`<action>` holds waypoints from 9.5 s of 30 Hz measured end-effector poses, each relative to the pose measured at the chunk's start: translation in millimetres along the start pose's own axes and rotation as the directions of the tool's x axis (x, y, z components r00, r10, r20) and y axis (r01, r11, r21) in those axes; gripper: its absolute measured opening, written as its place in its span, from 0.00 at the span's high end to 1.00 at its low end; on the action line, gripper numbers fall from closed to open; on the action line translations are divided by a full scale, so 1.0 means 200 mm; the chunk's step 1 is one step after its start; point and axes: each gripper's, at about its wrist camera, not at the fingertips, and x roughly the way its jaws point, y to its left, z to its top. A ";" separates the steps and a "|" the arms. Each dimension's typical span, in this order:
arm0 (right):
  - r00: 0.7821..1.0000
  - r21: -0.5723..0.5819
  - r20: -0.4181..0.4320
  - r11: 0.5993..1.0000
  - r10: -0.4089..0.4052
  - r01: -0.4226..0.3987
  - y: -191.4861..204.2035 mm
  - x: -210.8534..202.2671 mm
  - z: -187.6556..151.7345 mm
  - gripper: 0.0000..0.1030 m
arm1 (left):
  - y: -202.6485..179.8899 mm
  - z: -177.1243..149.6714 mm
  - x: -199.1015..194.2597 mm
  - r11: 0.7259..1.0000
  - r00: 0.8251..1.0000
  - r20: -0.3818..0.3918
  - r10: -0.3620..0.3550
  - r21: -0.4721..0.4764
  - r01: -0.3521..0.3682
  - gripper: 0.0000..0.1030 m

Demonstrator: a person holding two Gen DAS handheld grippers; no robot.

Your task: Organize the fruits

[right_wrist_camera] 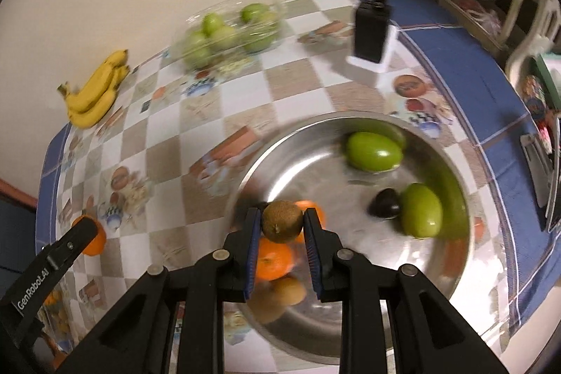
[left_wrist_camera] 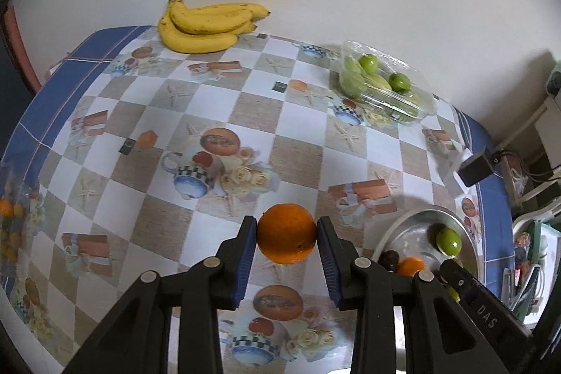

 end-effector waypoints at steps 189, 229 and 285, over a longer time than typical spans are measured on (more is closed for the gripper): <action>0.995 -0.191 0.090 0.980 -0.047 0.064 -0.10 -0.30 -0.53 0.03 | 0.15 -0.55 -0.28 0.948 0.959 0.089 0.269 0.149 -0.280 0.00; 0.997 -0.162 0.071 0.986 -0.024 0.035 -0.11 -0.29 -0.53 0.03 | 0.16 -0.54 -0.29 0.955 0.964 0.093 0.248 0.142 -0.259 0.00; 0.997 -0.161 0.067 0.986 -0.024 0.034 -0.11 -0.28 -0.54 0.03 | 0.17 -0.54 -0.28 0.957 0.965 0.091 0.246 0.134 -0.256 0.00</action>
